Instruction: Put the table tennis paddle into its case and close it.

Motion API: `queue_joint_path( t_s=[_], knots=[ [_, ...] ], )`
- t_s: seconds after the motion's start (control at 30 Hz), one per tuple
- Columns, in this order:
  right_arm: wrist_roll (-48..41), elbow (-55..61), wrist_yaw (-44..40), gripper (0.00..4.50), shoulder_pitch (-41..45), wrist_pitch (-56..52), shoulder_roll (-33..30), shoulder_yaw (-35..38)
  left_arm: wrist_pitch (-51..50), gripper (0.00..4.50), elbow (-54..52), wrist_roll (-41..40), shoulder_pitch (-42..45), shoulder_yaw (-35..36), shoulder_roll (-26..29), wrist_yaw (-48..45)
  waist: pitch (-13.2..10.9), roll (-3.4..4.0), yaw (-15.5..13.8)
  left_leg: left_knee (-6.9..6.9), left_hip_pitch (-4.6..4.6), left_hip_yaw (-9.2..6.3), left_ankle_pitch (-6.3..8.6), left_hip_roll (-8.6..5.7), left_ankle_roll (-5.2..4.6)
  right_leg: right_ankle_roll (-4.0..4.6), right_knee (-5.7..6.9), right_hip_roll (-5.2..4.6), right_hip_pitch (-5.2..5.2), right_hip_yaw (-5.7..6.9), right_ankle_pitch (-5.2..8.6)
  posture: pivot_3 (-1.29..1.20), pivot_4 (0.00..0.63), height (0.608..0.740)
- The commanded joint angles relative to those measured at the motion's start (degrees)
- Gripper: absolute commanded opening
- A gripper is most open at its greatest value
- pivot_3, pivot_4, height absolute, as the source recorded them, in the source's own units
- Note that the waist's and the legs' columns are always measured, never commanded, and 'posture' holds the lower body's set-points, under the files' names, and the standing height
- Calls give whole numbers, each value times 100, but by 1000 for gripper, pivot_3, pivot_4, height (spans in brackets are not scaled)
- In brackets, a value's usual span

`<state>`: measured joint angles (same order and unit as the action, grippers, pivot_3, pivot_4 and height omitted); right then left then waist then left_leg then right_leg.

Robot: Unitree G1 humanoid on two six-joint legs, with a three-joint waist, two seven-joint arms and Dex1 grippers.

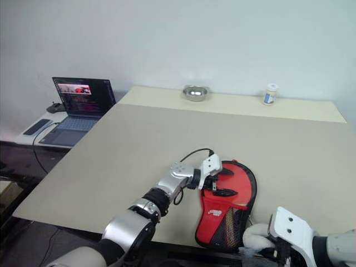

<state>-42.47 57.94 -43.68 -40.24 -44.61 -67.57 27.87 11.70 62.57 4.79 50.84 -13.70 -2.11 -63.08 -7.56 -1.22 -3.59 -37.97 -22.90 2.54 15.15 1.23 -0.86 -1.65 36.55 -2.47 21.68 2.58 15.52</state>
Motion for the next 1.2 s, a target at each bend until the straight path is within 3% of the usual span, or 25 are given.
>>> queue_joint_path(
  t_s=[0.03, 0.3, 0.6, 0.77, 1.1, 1.2],
  knots=[
    [-554, 206, 57, 258, -505, 370, -301, -429, -202, 4164, 572, 393, -337, -302, 7, 153, 0, 0, -1, 0, 0, -7, 1, -4, -1, -1, -6, -5, -7, 9, 0, 0, 150, 740],
    [-844, 206, 505, 241, -1214, 977, -631, -274, -176, 4164, 598, 416, -323, -334, -4, 193, 4, -8, 57, -1, 6, -58, 4, -31, -11, -12, -46, -59, -51, 64, -3, 0, 150, 740],
    [-1540, 206, 635, 240, -933, 824, -930, 168, -151, 4164, 627, 434, -302, -343, -6, 238, 5, -9, 69, -2, 13, -81, 4, -32, -11, -12, -54, -66, -52, 96, -2, 0, 150, 740],
    [-1987, 206, 1135, 240, -541, 622, -1047, 102, -158, 4164, 632, 431, -296, -346, -37, 253, 4, -10, 67, -3, 12, -84, 4, -33, -11, -12, -54, -68, -53, 99, -2, 0, 150, 740],
    [-3016, -97, 883, 3500, 365, -481, -565, 1338, -158, 4164, 618, 428, -301, -352, -74, 281, 4, -11, 67, -4, 10, -87, 3, -34, -12, -13, -55, -70, -55, 99, -3, 0, 150, 740],
    [-2842, -591, 892, 4482, 790, -683, -470, 1503, -211, 4164, 603, 349, -275, -266, -95, 333, 3, -11, 66, -4, 11, -87, 3, -34, -13, -13, -55, -71, -54, 99, -3, 0, 150, 740]
  ],
)
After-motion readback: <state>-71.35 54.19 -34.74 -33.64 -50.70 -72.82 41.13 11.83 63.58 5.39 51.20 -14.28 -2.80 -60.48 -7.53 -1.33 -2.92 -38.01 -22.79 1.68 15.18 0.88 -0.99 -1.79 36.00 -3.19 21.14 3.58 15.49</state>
